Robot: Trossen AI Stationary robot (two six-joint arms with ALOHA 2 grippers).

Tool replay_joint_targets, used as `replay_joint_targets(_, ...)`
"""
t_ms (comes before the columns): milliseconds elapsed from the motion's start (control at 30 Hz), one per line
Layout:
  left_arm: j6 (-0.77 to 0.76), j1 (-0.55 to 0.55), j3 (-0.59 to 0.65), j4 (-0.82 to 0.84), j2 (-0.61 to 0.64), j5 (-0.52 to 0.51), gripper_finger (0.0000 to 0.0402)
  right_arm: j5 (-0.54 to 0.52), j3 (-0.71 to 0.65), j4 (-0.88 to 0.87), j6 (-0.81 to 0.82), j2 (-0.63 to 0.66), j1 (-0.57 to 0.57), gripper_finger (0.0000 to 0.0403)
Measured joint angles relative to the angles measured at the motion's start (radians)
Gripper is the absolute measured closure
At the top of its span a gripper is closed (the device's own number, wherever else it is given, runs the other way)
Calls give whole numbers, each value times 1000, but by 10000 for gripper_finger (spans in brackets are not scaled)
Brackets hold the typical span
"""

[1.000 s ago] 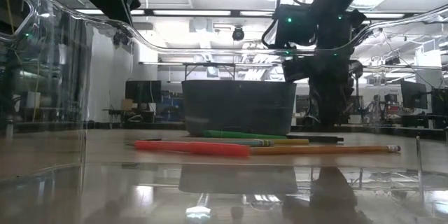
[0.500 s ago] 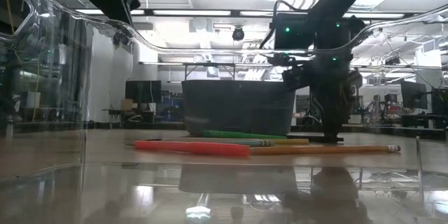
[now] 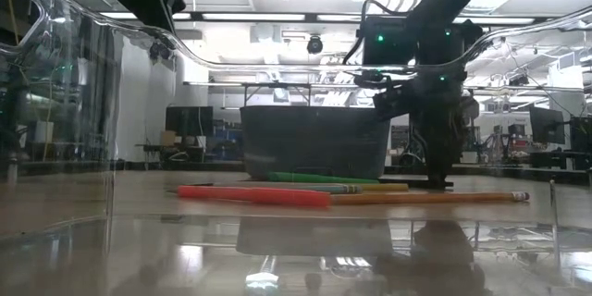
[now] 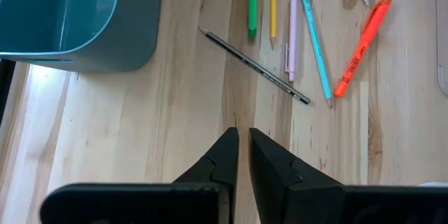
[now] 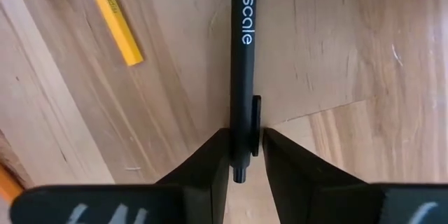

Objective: Sort pens & pencils
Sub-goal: Put the black pen into the dark blue bin

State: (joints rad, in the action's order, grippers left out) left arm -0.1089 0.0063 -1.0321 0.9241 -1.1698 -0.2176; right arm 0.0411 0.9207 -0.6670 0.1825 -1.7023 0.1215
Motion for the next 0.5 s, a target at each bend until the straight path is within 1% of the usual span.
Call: replay_joint_targets(500, 0, 0, 0, 0, 0, 0, 378, -22, 0, -16, 0, 0, 0, 322)
